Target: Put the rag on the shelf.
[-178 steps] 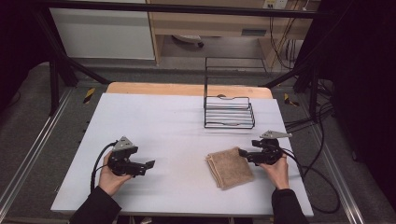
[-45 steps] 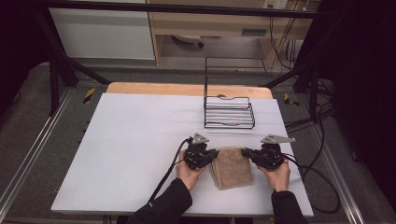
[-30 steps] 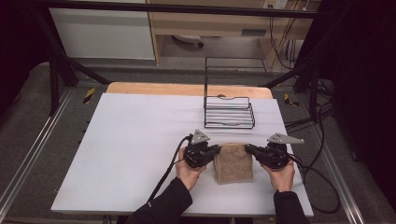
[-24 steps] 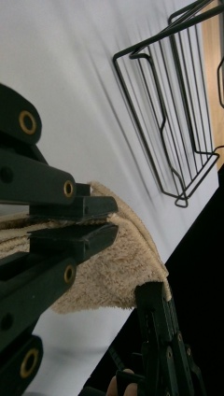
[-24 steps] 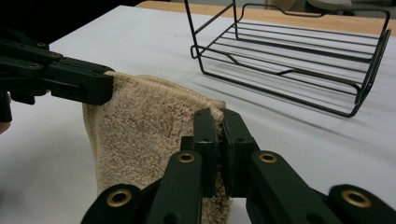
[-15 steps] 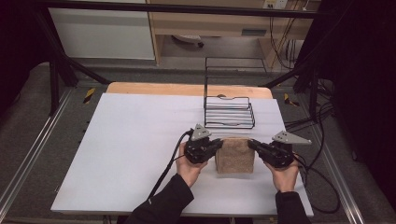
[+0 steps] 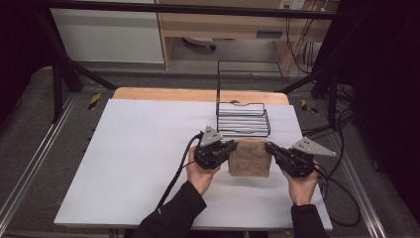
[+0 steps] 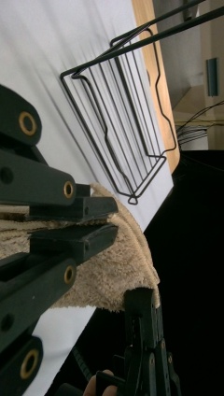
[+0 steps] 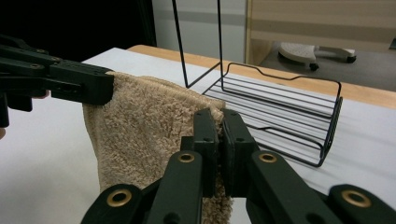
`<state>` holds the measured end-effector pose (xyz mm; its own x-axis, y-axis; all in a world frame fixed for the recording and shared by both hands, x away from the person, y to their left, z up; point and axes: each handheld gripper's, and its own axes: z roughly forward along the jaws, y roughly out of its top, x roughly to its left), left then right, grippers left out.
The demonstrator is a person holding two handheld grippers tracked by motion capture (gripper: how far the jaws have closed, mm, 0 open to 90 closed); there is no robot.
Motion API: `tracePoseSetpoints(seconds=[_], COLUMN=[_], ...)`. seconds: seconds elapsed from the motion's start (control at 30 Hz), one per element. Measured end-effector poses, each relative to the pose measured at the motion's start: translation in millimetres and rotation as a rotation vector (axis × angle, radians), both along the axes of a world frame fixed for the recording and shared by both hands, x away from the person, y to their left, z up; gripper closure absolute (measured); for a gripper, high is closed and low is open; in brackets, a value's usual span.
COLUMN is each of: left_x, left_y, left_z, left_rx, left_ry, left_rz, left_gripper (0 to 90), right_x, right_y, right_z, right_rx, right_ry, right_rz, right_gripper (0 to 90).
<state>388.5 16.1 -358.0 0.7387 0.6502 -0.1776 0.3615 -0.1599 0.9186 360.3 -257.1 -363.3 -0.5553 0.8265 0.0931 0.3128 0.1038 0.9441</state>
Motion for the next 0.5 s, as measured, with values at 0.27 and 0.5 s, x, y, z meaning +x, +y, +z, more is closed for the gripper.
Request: tracePoseSetpoints(seconds=[0.27,0.5], left_x=[4.2,7.5], left_y=[2.9,4.8], left_z=[5.7,16.6], left_rx=[-0.028,-0.038], left_ry=[-0.012,-0.037], left_rz=[-0.001,-0.001], left_gripper=[84.3,84.3], right_x=[-1.0,-1.1], right_y=[1.8,4.6], right_z=[7.2,15.2], right_rx=[0.006,0.017], right_ry=[-0.022,-0.055], right_rz=[-0.008,-0.025], right_gripper=[86.3,86.3])
